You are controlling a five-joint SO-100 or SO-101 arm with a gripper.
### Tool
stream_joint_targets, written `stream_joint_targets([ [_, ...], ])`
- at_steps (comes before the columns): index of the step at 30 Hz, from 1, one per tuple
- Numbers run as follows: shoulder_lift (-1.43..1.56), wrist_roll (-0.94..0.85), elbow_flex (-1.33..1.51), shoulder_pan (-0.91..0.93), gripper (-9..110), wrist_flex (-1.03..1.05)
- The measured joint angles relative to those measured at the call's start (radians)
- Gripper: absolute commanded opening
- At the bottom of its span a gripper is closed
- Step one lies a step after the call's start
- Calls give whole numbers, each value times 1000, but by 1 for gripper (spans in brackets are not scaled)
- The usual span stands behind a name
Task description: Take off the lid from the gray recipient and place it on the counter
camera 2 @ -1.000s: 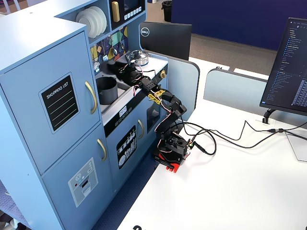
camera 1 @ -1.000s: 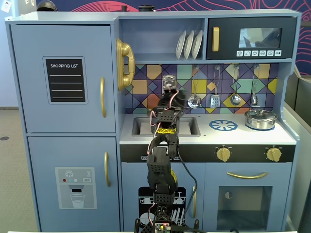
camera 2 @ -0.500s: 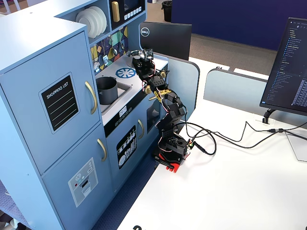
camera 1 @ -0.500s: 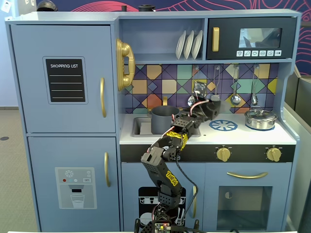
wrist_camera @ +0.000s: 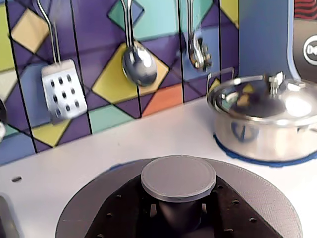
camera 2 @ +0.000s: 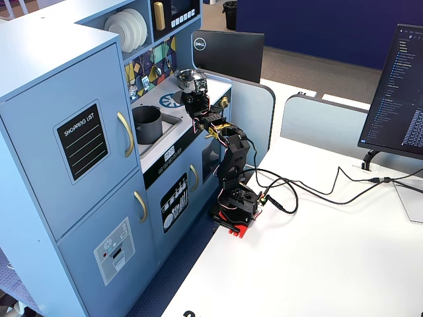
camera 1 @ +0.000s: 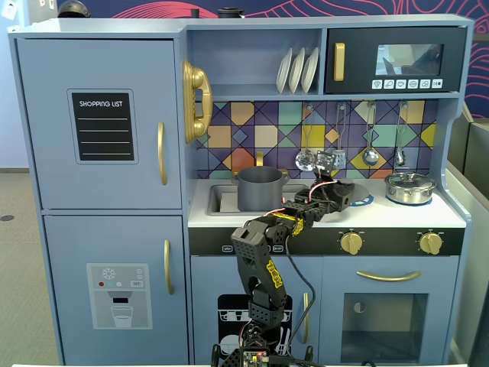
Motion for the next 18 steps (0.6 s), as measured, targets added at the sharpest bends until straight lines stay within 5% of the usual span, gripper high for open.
stream_joint_targets([
  [18, -107, -11, 28, -28, 0, -61],
])
